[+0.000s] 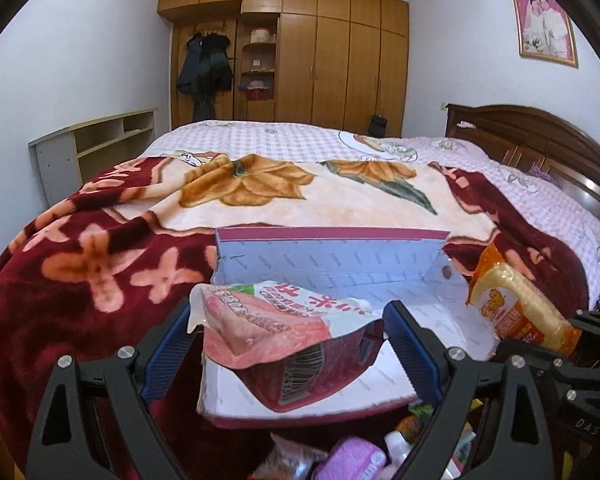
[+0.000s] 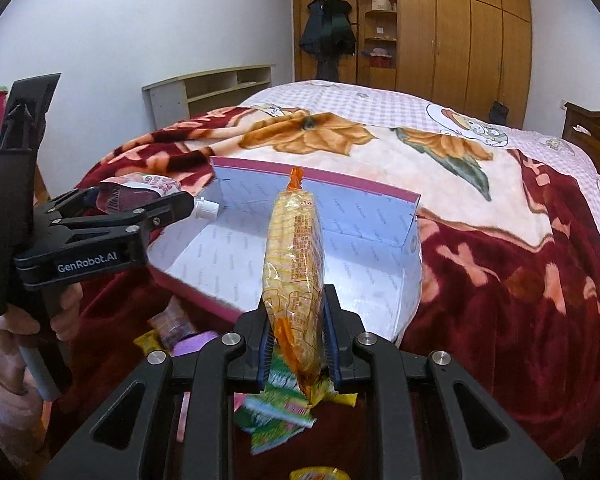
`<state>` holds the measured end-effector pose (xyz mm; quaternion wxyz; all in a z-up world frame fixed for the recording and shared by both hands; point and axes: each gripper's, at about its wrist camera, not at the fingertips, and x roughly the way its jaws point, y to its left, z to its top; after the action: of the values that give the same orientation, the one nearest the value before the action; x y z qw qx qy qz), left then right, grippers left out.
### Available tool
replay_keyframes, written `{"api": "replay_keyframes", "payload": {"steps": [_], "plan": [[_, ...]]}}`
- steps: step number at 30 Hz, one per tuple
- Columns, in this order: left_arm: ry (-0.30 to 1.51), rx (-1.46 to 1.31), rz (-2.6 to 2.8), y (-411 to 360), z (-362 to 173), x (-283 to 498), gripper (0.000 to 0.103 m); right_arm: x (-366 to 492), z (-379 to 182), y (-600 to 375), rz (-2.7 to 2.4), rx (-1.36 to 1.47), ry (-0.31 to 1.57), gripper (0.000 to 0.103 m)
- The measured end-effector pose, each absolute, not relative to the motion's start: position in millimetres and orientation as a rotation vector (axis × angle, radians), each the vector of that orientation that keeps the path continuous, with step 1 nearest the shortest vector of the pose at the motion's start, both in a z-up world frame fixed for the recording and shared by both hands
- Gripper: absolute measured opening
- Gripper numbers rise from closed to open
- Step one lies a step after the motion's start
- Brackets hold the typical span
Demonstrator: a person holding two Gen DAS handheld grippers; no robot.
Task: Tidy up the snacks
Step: 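Lift the pink pouch and biscuit bar and carry both over the pink box, then open both tools to drop the pouch and biscuit bar into the box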
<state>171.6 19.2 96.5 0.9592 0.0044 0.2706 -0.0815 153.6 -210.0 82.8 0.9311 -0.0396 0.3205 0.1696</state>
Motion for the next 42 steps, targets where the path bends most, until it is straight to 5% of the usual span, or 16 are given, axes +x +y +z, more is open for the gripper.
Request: {"api": "replay_keyframes", "payload": {"steps": [32,38,42], "plan": [[0.789,-0.059,-0.144,6.0,30.3,271.8,0.096,285.5,9.2,-212.7,0.288,-0.084,0.832,0.023],[0.763,-0.047,-0.136,4.2,34.7,266.8,0.102,283.6,11.2,-214.3,0.318,-0.062,0.829,0.036],[0.732,-0.001,-0.126,-0.6,41.1,259.5,0.103,276.7,18.8,-211.2,0.32,-0.084,0.799,0.059]]}}
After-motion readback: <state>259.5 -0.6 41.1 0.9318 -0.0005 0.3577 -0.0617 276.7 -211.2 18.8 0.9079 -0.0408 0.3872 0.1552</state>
